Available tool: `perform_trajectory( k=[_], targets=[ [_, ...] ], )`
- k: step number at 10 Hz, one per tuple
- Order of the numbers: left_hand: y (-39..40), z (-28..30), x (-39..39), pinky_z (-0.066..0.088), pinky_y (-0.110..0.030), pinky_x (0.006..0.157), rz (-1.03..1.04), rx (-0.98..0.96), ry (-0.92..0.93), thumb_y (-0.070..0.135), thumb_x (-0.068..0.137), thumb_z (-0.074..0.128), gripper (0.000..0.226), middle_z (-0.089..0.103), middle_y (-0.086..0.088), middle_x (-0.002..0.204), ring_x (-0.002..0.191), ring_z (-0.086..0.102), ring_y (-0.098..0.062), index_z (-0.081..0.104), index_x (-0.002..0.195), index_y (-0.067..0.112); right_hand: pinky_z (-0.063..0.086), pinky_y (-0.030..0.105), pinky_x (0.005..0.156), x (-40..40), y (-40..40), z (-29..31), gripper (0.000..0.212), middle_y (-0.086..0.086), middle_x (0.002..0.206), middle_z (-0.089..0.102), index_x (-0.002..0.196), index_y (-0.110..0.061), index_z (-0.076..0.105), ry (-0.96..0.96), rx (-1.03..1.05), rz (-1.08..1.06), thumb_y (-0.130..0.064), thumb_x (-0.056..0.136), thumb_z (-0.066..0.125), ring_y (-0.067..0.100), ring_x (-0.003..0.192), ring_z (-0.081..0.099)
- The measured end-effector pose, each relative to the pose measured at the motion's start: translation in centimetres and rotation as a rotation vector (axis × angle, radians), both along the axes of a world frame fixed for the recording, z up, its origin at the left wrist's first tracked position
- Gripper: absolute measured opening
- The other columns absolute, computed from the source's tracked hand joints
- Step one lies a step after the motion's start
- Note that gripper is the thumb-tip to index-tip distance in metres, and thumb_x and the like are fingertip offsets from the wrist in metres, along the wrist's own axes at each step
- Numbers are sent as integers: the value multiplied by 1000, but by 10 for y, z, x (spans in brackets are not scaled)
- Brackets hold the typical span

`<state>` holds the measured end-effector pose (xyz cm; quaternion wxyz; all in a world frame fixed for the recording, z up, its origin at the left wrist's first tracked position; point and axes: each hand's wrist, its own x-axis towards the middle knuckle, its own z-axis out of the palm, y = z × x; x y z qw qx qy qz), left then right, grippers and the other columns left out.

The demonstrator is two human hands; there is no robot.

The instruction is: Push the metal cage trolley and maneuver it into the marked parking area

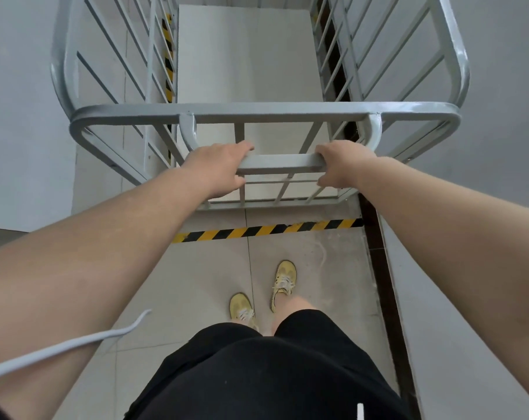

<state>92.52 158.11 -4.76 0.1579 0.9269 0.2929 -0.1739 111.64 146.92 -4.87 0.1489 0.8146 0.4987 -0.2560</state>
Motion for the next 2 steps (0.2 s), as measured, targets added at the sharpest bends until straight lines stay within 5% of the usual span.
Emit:
perform_trajectory(
  k=[2],
  targets=[
    [-16, 23, -19, 47, -45, 92, 128, 65, -114, 25, 91, 55, 55, 49, -1, 140, 125, 49, -28, 33, 141, 24, 48, 45, 97, -16, -30, 19, 65, 6, 137, 45, 141, -15, 37, 14, 169, -80, -20, 83, 66, 27, 125, 45]
  ],
)
